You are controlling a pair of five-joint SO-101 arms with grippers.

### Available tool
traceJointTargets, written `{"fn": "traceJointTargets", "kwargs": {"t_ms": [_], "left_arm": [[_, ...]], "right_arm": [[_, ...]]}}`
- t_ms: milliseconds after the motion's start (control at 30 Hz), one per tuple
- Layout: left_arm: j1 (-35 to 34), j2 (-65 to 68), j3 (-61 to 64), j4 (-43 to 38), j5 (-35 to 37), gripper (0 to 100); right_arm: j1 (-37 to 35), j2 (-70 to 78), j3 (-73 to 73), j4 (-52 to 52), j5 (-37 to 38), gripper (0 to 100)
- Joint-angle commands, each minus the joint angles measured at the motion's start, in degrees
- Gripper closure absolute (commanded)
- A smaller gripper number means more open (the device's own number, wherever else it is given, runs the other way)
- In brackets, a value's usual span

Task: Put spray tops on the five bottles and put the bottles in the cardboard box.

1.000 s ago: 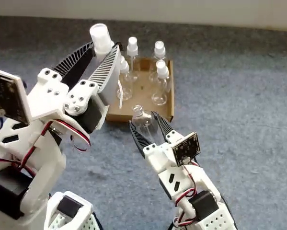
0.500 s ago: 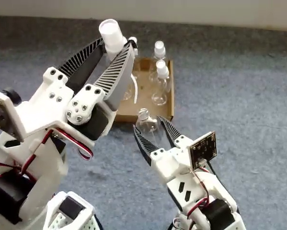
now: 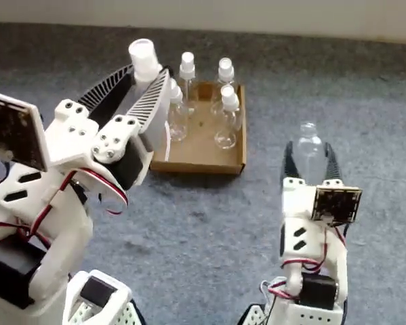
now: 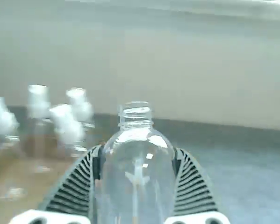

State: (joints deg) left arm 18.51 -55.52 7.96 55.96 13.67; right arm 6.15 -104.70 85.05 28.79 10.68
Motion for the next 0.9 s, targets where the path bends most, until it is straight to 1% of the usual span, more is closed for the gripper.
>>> {"fn": "traceJointTargets", "kwargs": {"t_ms": [0, 33, 100, 133, 200, 267, 333, 400, 467, 533, 700, 767, 867], "left_arm": [[-4.88, -0.4, -1.89, 6.51, 0.62, 100], [-5.14, -0.22, -1.89, 8.88, 0.62, 100], [-5.41, -0.13, -1.8, 12.22, 0.35, 100], [-5.41, -0.13, -1.8, 13.36, -1.23, 100], [-5.41, -0.22, -1.45, 14.59, -7.12, 100], [-5.49, -0.4, -0.4, 15.21, -11.43, 100], [-7.08, -0.22, 0.4, 17.05, -12.13, 100], [-10.15, -0.13, 1.1, 18.81, -12.13, 100], [-12.7, -0.13, 1.89, 19.6, -12.31, 100], [-15.25, -0.22, 2.77, 20.13, -12.31, 100], [-17.63, -0.22, 4.35, 20.48, -12.4, 100], [-17.54, -0.22, 4.7, 20.48, -12.4, 100], [-17.36, -0.22, 4.7, 20.48, -12.4, 100]], "right_arm": [[12.35, 2.59, 10.51, -11.12, 4.75, 99.4], [14.29, 3.82, 11.12, -11.38, 3.16, 99.4], [16.22, 7.69, 6.81, -9.63, 1.14, 99.4], [16.4, 10.24, 4.0, -7.43, 0.88, 99.4], [15.96, 17.19, -3.82, -1.54, 0.88, 99.4], [15.34, 26.77, -12.97, 4.79, 0.88, 99.4], [15.16, 38.37, -21.49, 9.27, 2.02, 99.4], [14.9, 51.3, -28.7, 11.74, 7.38, 99.4], [15.25, 65.01, -34.86, 12.18, 13.01, 99.4], [16.22, 77.93, -40.66, 12.09, 16.18, 99.4], [21.58, 104.22, -54.9, 12.18, 16.26, 99.4], [22.64, 110.46, -59.74, 12.18, 16.26, 99.4], [23.08, 115.82, -64.66, 12.26, 16.35, 99.4]]}}
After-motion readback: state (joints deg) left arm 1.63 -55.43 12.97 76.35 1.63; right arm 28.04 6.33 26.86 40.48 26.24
